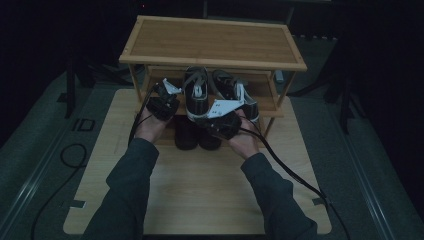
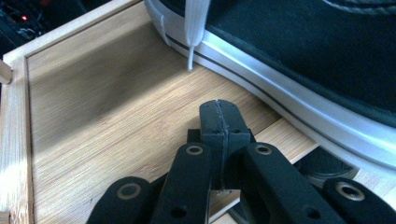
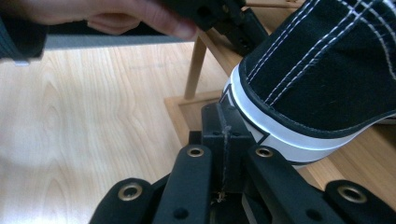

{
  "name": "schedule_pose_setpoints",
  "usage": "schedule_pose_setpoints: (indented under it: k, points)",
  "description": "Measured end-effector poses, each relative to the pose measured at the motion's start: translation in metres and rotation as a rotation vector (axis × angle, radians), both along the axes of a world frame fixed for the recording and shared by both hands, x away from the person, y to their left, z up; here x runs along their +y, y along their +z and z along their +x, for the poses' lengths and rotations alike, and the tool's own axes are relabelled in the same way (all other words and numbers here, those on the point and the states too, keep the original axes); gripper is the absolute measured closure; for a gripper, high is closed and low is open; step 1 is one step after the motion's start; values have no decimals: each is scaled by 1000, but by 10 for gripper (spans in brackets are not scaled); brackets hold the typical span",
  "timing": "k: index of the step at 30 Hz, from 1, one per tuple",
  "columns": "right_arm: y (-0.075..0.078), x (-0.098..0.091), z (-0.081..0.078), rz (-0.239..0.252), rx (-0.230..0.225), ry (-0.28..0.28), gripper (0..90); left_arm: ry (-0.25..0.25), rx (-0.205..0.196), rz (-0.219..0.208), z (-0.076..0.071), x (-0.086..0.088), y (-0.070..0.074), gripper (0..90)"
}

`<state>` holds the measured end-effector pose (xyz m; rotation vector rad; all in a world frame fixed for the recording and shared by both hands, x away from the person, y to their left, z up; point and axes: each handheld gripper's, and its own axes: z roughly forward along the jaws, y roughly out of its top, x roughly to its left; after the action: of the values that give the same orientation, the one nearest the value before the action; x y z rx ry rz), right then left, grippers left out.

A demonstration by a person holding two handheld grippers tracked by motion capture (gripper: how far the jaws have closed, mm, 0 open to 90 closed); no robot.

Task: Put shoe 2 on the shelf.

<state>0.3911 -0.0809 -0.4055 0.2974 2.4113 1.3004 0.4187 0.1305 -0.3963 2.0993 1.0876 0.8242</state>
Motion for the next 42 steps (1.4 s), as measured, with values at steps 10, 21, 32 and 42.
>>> schedule_pose_setpoints:
  k: [10,21,32,42]
  points:
    - [1,3,4,32,-3,-8,900,4,0,-7,0,0,0,900]
    - [-3,5,12,33,2,-77,900,3,-6,-21,0,0,-1,900]
    - [-1,18,14,-3,19,-67,900,2,-8,-10,-1,0,-1,900]
    - [0,-21,7,-22,71,-45,900,9,-12,-20,-1,0,-1,900]
